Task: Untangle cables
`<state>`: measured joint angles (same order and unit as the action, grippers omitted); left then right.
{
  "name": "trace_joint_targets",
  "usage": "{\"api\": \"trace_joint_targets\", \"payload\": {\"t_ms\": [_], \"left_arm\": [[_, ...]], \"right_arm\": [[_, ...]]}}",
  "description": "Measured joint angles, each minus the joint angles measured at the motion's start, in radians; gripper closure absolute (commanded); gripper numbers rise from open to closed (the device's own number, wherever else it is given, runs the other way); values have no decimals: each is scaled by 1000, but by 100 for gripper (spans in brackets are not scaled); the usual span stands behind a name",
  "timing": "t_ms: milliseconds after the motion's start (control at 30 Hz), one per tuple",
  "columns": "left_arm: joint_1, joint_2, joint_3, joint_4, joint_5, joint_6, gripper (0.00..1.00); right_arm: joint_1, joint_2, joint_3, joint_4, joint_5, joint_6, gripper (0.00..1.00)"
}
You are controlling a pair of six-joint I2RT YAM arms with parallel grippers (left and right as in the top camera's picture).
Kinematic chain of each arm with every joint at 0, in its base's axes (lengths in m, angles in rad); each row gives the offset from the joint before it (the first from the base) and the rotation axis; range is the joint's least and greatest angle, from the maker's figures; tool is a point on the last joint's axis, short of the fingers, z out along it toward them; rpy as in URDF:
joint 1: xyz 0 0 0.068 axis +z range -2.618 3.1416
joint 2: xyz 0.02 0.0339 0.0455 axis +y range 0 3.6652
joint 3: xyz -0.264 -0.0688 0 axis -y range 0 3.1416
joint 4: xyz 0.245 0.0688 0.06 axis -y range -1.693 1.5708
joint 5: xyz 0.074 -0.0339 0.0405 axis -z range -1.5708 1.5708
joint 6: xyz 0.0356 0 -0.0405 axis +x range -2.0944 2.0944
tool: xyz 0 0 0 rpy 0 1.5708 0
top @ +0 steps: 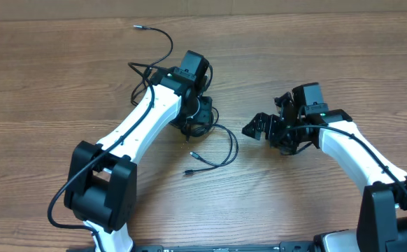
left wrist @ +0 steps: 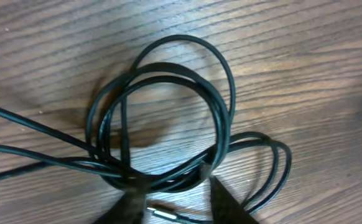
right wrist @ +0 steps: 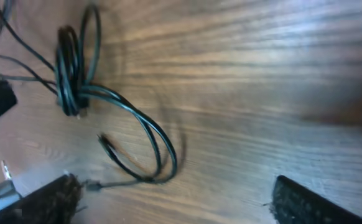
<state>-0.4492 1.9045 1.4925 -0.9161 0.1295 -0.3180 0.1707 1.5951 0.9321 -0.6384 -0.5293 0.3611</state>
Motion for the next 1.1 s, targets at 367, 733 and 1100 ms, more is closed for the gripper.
{"api": "trace_joint_targets", "payload": {"t_ms": [367, 733, 1100], "left_arm": [[11, 0, -53, -23, -3, 249, 95], [89, 0, -61, -15, 87, 536, 74], [89, 29, -95, -8, 107, 640, 76]], "right_arm": [[88, 24, 2, 216, 21, 204, 95], [193, 32, 2, 369, 23, 362, 91], [193, 33, 2, 472, 122, 444, 84]]}}
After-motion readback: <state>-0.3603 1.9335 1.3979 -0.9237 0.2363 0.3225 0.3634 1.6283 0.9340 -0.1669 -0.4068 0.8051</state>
